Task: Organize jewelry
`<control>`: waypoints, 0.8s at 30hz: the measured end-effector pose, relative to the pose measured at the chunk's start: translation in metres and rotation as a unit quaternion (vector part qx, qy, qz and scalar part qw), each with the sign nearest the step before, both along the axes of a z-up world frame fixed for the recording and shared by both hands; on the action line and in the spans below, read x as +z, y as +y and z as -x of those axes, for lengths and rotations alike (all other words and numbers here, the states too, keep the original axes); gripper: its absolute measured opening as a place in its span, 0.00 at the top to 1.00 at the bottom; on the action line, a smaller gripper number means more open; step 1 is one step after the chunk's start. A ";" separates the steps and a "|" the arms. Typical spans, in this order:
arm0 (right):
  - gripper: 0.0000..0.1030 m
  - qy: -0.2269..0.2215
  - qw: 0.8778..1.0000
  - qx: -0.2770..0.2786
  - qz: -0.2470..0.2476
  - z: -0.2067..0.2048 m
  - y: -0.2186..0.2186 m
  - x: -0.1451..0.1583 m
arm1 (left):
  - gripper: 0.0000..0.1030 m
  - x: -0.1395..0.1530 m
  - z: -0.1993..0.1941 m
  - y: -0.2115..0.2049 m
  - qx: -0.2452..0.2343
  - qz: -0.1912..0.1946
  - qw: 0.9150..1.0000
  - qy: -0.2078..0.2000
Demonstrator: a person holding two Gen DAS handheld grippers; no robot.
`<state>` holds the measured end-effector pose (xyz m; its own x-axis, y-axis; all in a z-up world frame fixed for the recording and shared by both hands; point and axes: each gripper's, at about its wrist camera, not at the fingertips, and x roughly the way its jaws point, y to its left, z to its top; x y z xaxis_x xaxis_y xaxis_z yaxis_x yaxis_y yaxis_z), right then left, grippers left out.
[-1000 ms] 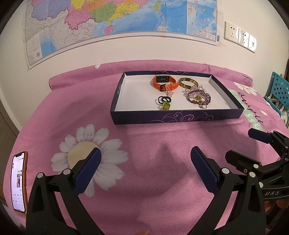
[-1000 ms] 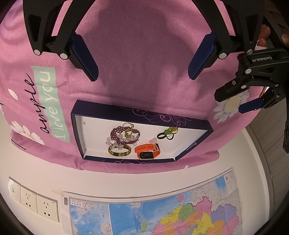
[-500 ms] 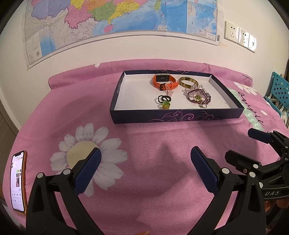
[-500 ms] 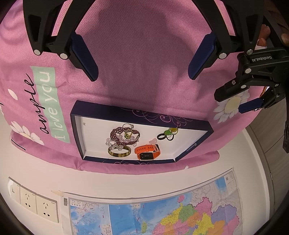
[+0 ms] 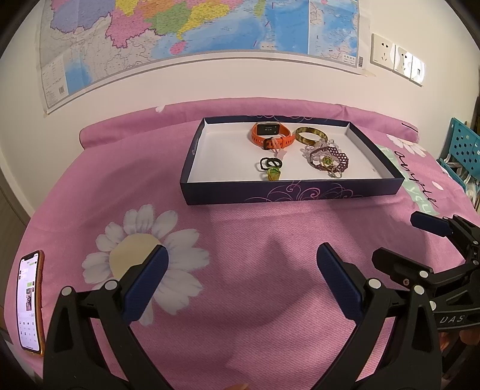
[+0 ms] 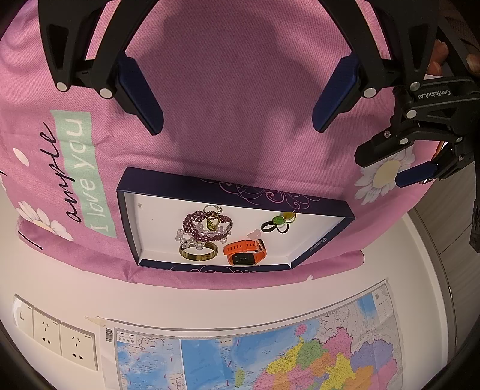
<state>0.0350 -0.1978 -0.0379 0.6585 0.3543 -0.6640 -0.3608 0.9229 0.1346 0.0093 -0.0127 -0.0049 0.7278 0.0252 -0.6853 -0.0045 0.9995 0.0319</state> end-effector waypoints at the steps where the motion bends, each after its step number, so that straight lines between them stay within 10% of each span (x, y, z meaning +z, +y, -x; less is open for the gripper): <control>1: 0.07 0.000 1.000 0.000 0.000 0.000 0.000 0.000 | 0.05 0.000 0.000 0.000 0.000 0.000 1.000 0.000; 24: 0.07 0.001 1.000 0.002 -0.001 -0.002 0.000 0.000 | 0.05 0.000 -0.002 0.001 0.000 0.002 1.000 0.000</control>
